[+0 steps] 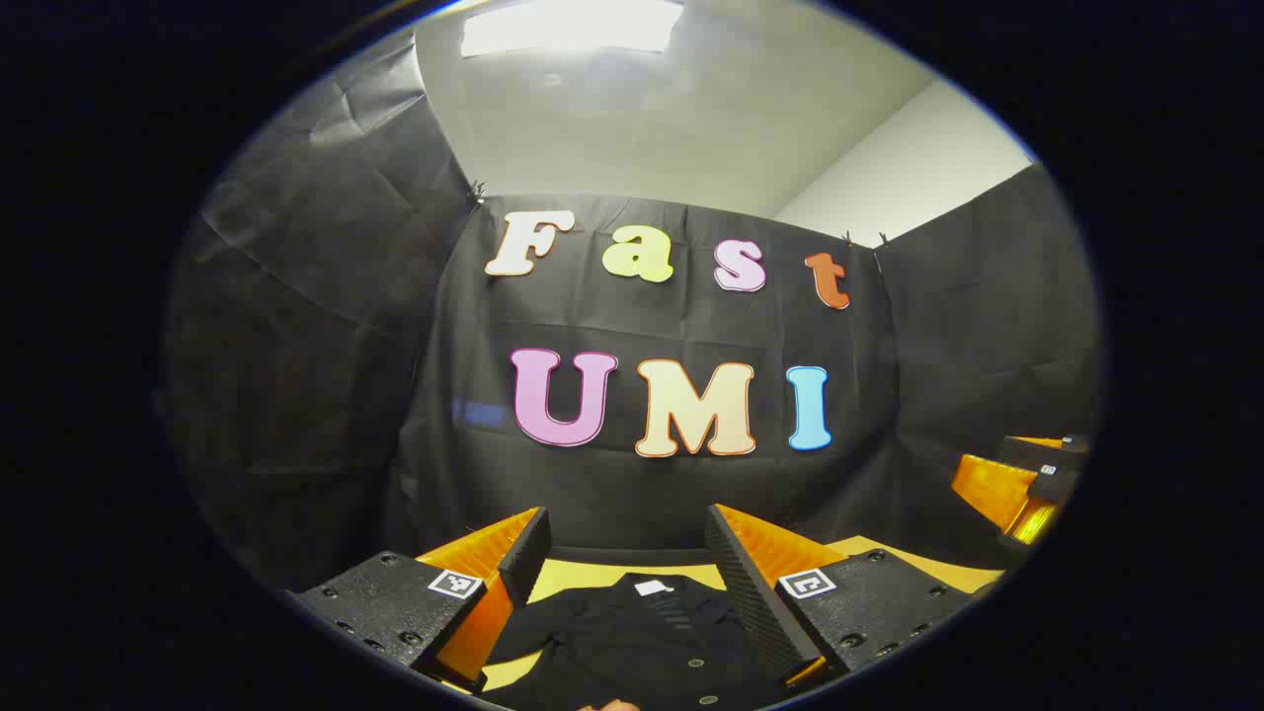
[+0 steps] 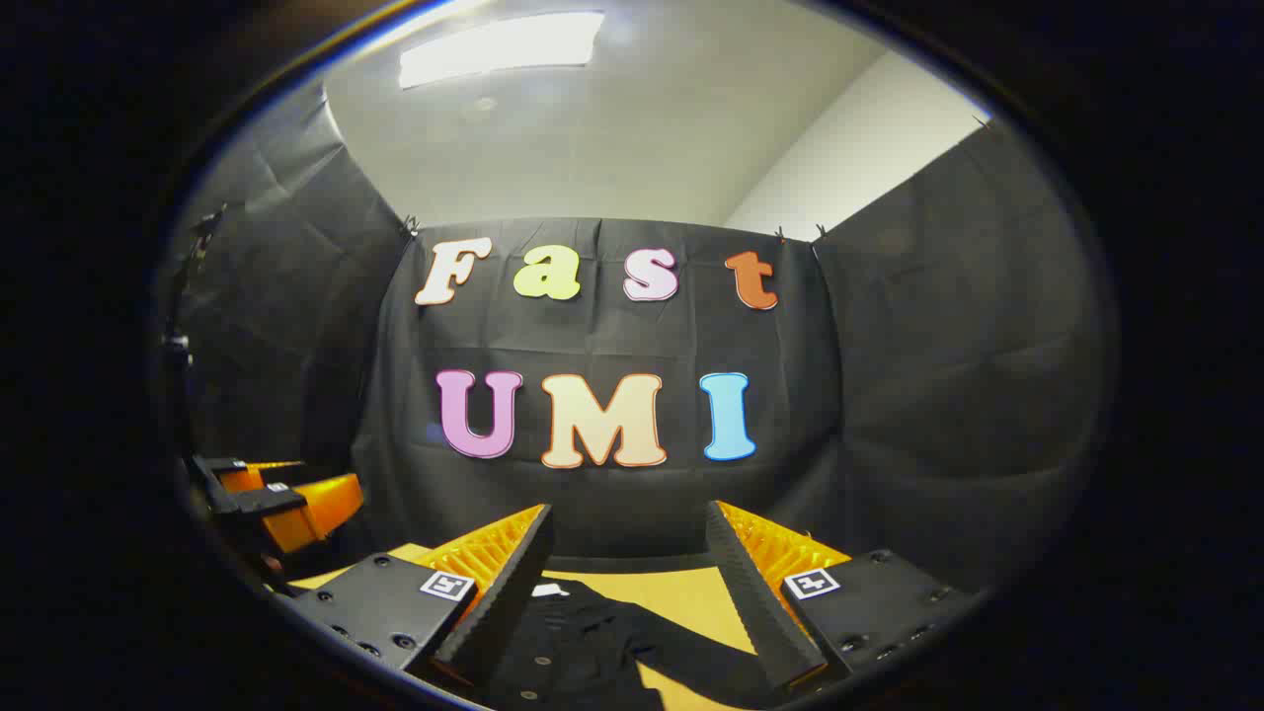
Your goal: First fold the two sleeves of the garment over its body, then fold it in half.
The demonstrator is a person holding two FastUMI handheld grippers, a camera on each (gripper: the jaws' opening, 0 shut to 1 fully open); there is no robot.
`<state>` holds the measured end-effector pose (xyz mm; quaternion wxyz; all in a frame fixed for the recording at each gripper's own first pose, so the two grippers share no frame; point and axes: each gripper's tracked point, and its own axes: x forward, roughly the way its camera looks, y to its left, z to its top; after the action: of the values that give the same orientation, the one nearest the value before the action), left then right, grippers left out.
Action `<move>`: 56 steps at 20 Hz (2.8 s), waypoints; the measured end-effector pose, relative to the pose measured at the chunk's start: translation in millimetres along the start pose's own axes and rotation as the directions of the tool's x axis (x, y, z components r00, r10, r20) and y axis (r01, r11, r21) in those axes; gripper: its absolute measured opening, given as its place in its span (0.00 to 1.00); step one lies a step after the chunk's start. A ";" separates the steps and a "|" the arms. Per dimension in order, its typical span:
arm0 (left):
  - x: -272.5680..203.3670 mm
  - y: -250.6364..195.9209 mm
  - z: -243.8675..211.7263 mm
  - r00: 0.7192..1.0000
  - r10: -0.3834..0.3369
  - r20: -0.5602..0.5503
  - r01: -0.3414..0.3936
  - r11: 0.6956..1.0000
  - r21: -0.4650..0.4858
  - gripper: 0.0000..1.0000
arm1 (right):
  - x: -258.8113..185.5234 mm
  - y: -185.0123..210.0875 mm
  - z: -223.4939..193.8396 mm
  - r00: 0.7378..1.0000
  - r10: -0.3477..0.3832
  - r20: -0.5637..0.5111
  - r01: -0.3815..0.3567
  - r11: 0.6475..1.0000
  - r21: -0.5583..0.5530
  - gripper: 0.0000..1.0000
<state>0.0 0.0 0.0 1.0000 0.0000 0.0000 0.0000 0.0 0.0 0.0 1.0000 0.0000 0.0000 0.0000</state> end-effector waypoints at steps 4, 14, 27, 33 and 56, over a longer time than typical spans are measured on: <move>6.4 -0.7 11.6 0.999 0.009 0.046 -0.009 1.000 0.001 0.92 | 13.6 -14.6 -1.0 1.000 -0.031 -0.004 0.030 0.999 -0.037 0.98; 19.0 1.0 -2.8 0.998 0.063 -0.003 -0.063 0.998 0.008 0.92 | 36.4 -26.3 2.1 1.000 0.026 0.011 -0.026 0.999 -0.041 0.97; 11.2 28.9 -16.3 0.987 0.159 -0.010 -0.159 0.986 0.044 0.92 | 48.2 -8.2 -20.7 0.991 0.128 -0.042 -0.130 0.991 -0.039 0.97; 12.8 29.7 -15.4 0.988 0.156 0.003 -0.156 0.987 0.038 0.92 | 56.8 -30.1 -33.1 0.992 0.099 -0.076 -0.105 0.991 -0.082 0.99; 27.7 -47.2 -9.9 0.993 0.120 0.015 -0.121 0.984 0.132 0.92 | 17.5 -255.7 -283.8 0.721 -0.164 -0.673 0.062 0.983 -0.172 0.99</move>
<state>27.7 -47.2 -9.9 0.9959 0.0663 -0.0034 0.0607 17.5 -255.7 -283.8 0.9251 -0.0686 0.3684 -0.0610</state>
